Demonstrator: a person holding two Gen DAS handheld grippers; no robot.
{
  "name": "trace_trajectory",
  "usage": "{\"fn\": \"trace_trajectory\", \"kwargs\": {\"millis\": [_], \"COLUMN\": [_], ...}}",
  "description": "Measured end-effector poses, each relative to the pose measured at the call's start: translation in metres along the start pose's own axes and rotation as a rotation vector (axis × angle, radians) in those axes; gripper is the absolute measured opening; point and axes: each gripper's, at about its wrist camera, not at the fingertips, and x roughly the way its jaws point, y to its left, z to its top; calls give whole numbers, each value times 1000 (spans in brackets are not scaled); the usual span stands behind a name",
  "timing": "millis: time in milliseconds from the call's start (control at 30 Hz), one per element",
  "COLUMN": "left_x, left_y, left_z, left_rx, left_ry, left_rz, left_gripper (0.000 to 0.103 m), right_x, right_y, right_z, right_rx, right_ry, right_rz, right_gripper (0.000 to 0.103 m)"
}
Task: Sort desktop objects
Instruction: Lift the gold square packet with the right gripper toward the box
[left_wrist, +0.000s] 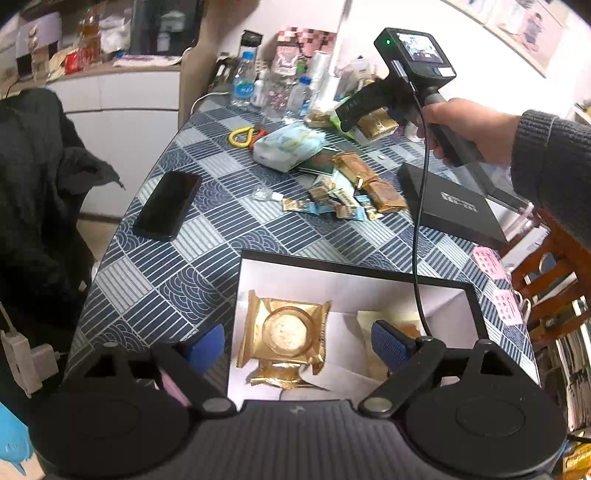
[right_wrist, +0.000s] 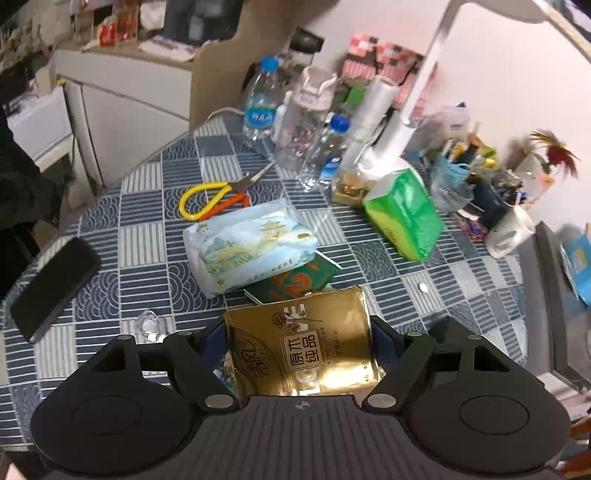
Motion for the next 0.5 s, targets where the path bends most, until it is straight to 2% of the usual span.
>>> {"fn": "trace_trajectory", "kwargs": {"millis": [300, 500], "left_x": [-29, -43], "left_y": [-16, -18], "left_z": [-19, -33], "left_rx": [61, 84], "left_ry": [-37, -43], "left_rz": [-25, -38], "left_gripper": [103, 103], "right_x": [-73, -113], "right_y": [-13, -14], "right_z": [-33, -64], "right_rx": [44, 80], "right_ry": [-60, -88], "right_rz": [-15, 6], "right_gripper": [76, 76]}}
